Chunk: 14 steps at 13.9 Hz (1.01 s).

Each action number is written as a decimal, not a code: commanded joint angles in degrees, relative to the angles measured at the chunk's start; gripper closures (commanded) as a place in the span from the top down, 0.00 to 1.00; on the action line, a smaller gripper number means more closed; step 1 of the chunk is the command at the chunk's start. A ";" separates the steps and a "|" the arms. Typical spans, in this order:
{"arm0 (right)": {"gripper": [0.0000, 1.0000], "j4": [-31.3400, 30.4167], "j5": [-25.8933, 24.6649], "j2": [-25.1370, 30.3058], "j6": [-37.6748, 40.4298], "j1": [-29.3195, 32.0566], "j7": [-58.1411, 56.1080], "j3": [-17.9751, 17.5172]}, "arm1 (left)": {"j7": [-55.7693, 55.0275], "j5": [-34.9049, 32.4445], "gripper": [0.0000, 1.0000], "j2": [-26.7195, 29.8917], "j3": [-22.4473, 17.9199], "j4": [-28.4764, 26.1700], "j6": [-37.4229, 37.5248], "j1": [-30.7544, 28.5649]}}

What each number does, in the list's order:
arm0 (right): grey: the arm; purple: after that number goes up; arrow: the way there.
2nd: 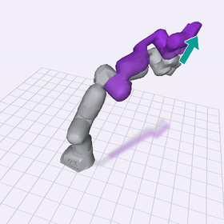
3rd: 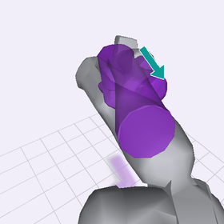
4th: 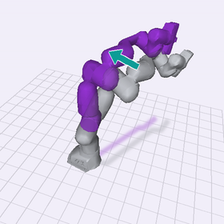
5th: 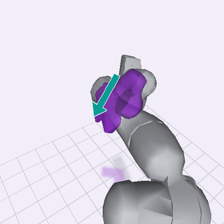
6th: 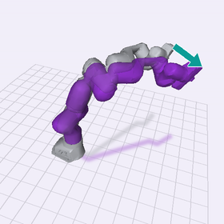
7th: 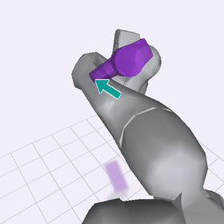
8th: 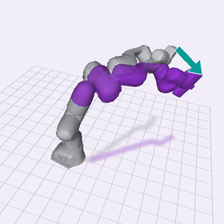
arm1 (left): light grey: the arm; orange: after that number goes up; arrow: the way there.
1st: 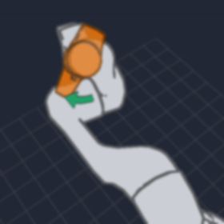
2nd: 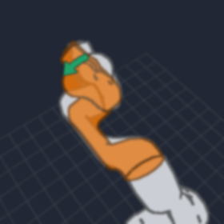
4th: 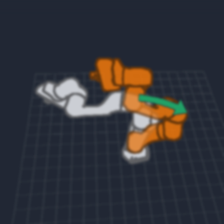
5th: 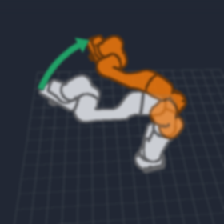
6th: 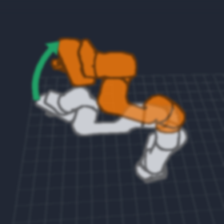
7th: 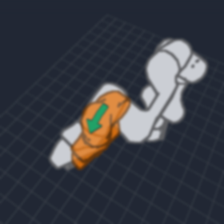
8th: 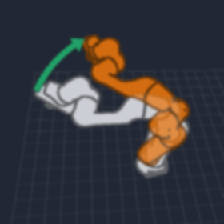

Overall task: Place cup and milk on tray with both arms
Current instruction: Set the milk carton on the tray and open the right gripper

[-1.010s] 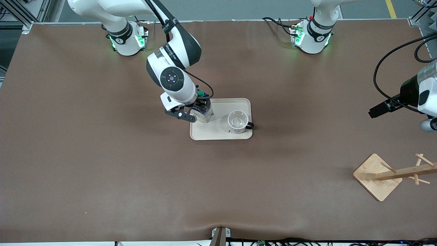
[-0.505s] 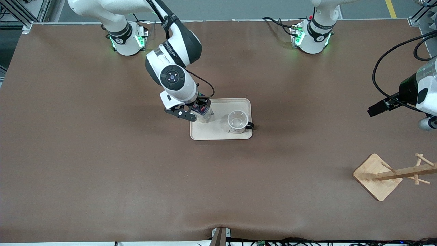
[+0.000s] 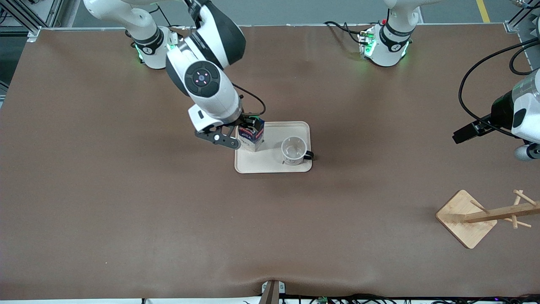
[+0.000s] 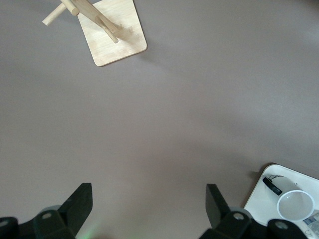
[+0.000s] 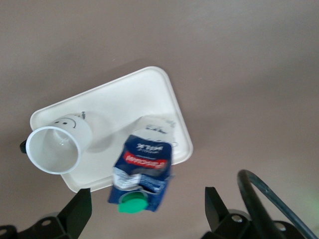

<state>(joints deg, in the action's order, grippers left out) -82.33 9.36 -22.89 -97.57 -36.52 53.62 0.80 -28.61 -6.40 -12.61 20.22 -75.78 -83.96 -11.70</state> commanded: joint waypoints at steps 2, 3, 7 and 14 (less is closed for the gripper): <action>1.00 9.09 -1.19 -0.57 10.80 6.36 0.69 -0.45 | 1.28 0.86 1.00 0.66 0.09 0.02 0.91 -0.08; 1.00 10.16 -0.92 -0.49 12.13 8.55 0.52 -0.63 | 1.19 0.86 1.00 0.66 0.09 0.02 0.91 -0.08; 1.00 11.22 -7.75 3.72 13.46 9.97 -5.33 -0.45 | 1.11 0.51 1.00 0.74 0.00 0.02 0.91 -0.17; 1.00 7.37 -12.44 12.60 17.24 18.65 -26.86 -0.28 | 1.19 0.33 1.00 2.23 -0.18 -0.24 1.26 -0.61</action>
<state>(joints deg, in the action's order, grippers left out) -71.33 -2.33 -13.34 -79.63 -22.44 33.63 1.35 -28.58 -6.40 -12.53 20.12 -75.75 -83.90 -11.98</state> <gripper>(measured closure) 0.000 0.000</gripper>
